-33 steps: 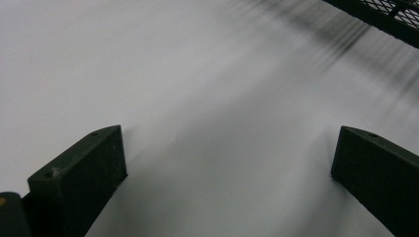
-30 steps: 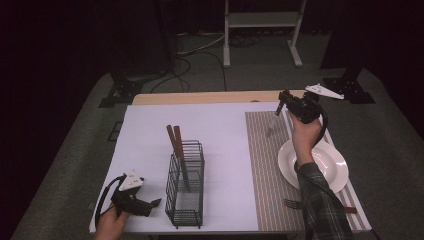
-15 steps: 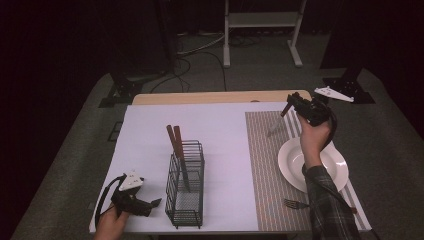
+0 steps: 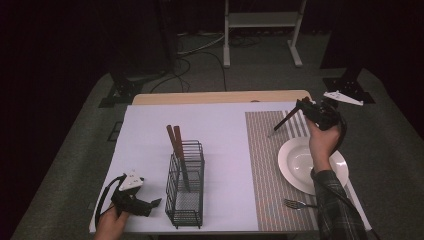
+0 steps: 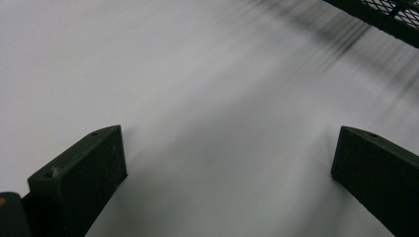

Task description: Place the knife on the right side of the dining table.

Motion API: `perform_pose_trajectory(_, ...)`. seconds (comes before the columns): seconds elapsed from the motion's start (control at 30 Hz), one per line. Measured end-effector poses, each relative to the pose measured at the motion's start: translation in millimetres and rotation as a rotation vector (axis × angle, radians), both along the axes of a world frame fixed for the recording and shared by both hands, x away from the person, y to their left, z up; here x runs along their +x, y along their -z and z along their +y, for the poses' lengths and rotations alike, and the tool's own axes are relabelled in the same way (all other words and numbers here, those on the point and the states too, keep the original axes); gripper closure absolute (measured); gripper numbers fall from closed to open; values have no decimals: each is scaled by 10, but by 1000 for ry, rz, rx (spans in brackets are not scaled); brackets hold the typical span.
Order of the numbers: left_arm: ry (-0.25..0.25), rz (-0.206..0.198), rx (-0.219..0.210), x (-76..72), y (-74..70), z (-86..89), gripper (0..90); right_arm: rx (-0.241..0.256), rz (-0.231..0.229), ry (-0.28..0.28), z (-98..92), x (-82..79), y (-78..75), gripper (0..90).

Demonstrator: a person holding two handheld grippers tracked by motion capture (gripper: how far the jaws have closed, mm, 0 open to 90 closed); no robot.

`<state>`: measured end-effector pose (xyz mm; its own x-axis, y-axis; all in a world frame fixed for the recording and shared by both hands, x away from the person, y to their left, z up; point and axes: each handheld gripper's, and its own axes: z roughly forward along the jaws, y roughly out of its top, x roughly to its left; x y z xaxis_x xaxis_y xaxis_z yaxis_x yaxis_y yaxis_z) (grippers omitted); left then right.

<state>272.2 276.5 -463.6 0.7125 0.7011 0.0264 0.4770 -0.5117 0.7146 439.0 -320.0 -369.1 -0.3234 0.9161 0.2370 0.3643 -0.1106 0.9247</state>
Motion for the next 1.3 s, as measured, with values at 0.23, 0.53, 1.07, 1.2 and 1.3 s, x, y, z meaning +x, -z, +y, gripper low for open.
perform_pose_trajectory(0.23,0,0,0,0,0,0,0,1,21,20,-96,-9,59,679)
perform_pose_trajectory(0.53,0,1,1,0,-1,0,0,14,45,43,-200,-9,138,652)
perform_pose_trajectory(1.07,0,0,0,0,0,0,0,39,100,73,-376,-17,295,603)
perform_pose_trajectory(1.2,0,0,1,-1,-1,0,0,45,110,80,-409,-18,335,588)
perform_pose_trajectory(1.3,0,0,0,-1,0,0,0,44,114,83,-425,-21,355,575)
